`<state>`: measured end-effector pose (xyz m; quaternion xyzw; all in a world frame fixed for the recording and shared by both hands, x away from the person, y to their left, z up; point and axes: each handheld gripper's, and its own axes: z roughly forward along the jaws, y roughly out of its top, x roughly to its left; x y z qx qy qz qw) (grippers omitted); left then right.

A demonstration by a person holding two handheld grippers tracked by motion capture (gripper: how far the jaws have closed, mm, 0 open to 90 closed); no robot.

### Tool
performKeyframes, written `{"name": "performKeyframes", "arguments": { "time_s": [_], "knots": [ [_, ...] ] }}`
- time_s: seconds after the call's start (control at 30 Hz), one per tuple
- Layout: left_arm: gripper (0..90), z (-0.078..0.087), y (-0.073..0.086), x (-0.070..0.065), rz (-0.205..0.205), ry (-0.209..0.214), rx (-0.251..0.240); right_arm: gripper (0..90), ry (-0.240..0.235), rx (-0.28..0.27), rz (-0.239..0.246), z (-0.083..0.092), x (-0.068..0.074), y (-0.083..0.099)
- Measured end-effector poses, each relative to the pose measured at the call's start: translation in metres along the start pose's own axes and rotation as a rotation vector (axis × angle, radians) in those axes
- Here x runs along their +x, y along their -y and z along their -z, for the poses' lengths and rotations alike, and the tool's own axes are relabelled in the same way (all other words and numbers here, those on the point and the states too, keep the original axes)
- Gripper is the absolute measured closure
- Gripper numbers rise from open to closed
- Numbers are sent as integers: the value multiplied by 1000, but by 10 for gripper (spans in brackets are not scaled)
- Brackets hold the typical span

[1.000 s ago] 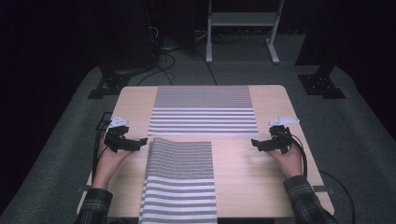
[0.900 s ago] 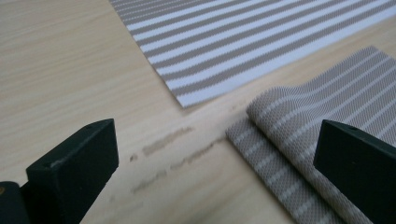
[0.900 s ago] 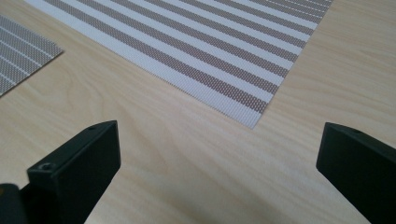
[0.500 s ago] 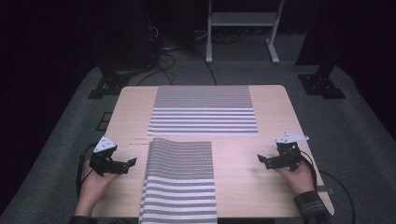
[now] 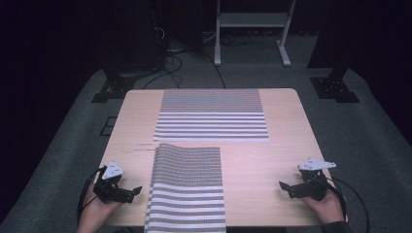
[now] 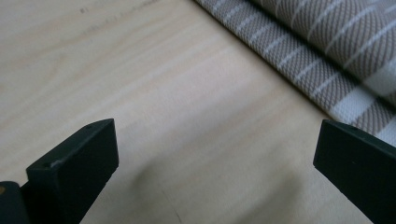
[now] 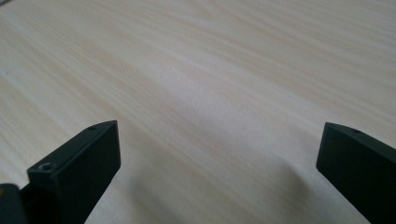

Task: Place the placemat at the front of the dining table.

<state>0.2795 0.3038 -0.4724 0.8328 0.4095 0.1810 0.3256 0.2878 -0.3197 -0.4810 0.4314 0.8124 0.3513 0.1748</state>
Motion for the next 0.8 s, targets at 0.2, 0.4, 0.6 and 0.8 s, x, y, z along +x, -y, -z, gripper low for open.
{"name": "performKeyframes", "arguments": {
  "time_s": [0.2, 0.4, 0.6, 0.8],
  "knots": [
    [0, 1, 12, -3, 5, 13, 6, 0, 13, 23, 3, 6, 2, 11],
    [0, 3, 20, -5, 2, 26, -38, 0, 13, 31, -1, 8, 3, 17],
    [0, 3, 20, -6, -1, 30, -38, 0, 11, 19, 4, 8, 3, 19],
    [0, 3, 20, -6, -1, 31, -38, 0, 11, 19, 3, 8, 2, 19]
  ]
}}
